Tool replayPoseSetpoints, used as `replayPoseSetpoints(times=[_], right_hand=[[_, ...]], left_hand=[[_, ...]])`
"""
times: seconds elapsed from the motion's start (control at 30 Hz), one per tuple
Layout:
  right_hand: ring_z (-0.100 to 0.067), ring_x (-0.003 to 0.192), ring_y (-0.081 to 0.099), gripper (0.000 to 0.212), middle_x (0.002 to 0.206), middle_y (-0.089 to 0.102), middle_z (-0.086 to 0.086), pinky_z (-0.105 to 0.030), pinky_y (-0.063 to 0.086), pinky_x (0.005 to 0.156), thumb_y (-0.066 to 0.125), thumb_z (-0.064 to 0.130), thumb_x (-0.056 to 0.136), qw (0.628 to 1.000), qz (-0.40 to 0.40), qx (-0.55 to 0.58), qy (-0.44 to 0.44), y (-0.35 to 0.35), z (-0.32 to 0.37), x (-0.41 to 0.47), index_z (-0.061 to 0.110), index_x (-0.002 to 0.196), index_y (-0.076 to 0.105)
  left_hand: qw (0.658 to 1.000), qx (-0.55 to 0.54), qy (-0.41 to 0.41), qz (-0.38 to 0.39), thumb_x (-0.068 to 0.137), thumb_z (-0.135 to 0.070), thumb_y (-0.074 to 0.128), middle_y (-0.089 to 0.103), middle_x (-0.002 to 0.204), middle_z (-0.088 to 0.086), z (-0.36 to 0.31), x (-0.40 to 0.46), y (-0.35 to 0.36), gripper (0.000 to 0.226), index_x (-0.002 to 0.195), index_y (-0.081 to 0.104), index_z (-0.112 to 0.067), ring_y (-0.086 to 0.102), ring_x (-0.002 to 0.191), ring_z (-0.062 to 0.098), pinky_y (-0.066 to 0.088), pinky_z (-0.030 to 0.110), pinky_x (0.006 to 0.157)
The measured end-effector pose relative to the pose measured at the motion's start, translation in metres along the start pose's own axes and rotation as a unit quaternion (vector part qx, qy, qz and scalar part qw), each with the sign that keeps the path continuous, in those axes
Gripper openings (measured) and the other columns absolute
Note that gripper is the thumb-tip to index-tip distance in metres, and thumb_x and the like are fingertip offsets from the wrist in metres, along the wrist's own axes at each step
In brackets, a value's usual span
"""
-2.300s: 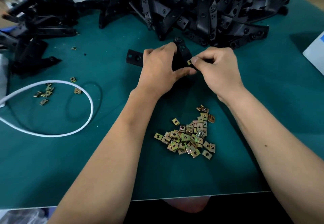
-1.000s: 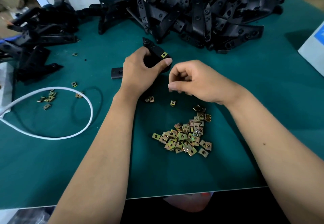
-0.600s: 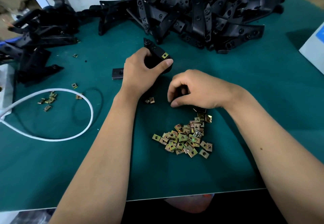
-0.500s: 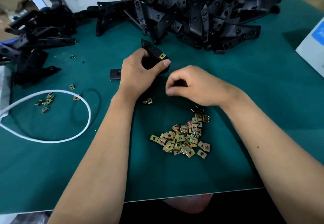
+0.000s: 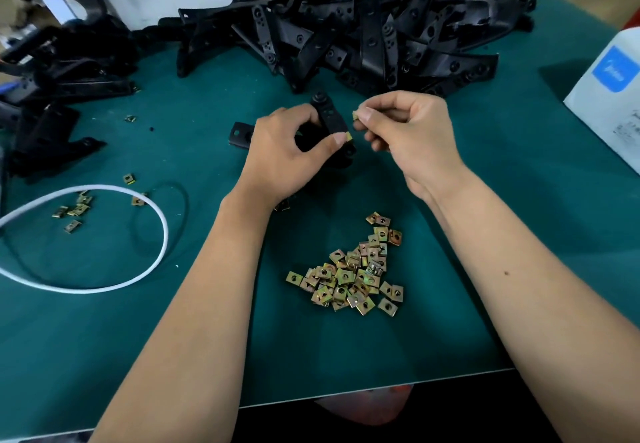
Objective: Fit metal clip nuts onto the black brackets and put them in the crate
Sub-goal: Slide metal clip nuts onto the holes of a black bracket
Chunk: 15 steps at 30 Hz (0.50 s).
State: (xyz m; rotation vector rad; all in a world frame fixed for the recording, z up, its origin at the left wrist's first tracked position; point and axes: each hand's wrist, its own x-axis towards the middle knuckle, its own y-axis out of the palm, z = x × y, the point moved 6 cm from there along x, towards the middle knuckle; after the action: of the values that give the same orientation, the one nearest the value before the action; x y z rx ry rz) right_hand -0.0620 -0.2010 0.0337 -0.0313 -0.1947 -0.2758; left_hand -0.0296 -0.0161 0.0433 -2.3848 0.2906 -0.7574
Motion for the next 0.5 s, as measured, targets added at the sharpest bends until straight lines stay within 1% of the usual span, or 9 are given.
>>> replayPoseSetpoints(times=[0.07,0.1,0.13,0.27,0.37,0.5], right_hand=[[-0.01,0.063,0.066,0.007,0.078,0.078,-0.007,-0.021,0.051,0.057,0.074,0.005,0.091,1.0,-0.009,0.004,-0.007,-0.002,0.0,0.0,0.011,0.091,0.078],[-0.01,0.064,0.066,0.007,0.078,0.078,-0.006,-0.021,0.051,0.057,0.074,0.005,0.091,1.0,-0.012,0.006,-0.008,-0.002,0.0,0.0,0.011,0.092,0.079],[-0.01,0.064,0.067,0.007,0.078,0.078,-0.005,-0.02,0.051,0.058,0.075,0.006,0.091,1.0,-0.012,0.006,-0.009,-0.002,0.0,0.0,0.011,0.093,0.079],[-0.01,0.064,0.066,0.007,0.077,0.078,-0.003,-0.022,0.052,0.057,0.076,0.006,0.09,1.0,-0.013,0.004,-0.014,0.001,-0.001,0.0,0.012,0.092,0.079],[-0.01,0.063,0.066,0.006,0.078,0.078,-0.003,-0.021,0.051,0.057,0.076,0.005,0.09,1.0,-0.021,0.015,-0.015,0.0,0.0,0.0,0.01,0.092,0.079],[-0.009,0.064,0.066,0.006,0.076,0.077,-0.002,-0.02,0.05,0.057,0.077,0.005,0.088,0.999,-0.026,0.013,-0.013,0.0,0.0,0.0,0.01,0.09,0.08]], left_hand=[[0.999,0.029,0.021,0.006,0.087,-0.045,0.073,0.065,0.08,-0.013,-0.006,0.0,0.003,0.025,0.081,0.062,-0.023,0.057,0.086,0.015,0.039,0.017,0.077],[0.999,0.036,0.03,0.006,0.086,-0.045,0.073,0.064,0.081,-0.013,-0.007,0.0,0.004,0.025,0.082,0.063,-0.023,0.056,0.087,0.014,0.037,0.015,0.077],[0.999,0.039,0.036,0.005,0.086,-0.046,0.072,0.065,0.082,-0.013,-0.008,0.0,0.005,0.026,0.083,0.065,-0.021,0.055,0.087,0.015,0.037,0.017,0.077],[0.998,0.035,0.047,0.006,0.085,-0.046,0.073,0.068,0.082,-0.009,-0.011,0.0,0.007,0.031,0.086,0.069,-0.016,0.058,0.086,0.017,0.044,0.032,0.081],[0.998,0.03,0.051,0.013,0.084,-0.047,0.073,0.068,0.078,-0.006,-0.013,0.001,0.007,0.033,0.084,0.068,-0.014,0.059,0.08,0.018,0.047,0.038,0.078],[0.998,0.025,0.05,0.02,0.084,-0.046,0.075,0.067,0.075,-0.003,-0.016,0.001,0.007,0.034,0.083,0.068,-0.013,0.061,0.075,0.02,0.049,0.041,0.074]])
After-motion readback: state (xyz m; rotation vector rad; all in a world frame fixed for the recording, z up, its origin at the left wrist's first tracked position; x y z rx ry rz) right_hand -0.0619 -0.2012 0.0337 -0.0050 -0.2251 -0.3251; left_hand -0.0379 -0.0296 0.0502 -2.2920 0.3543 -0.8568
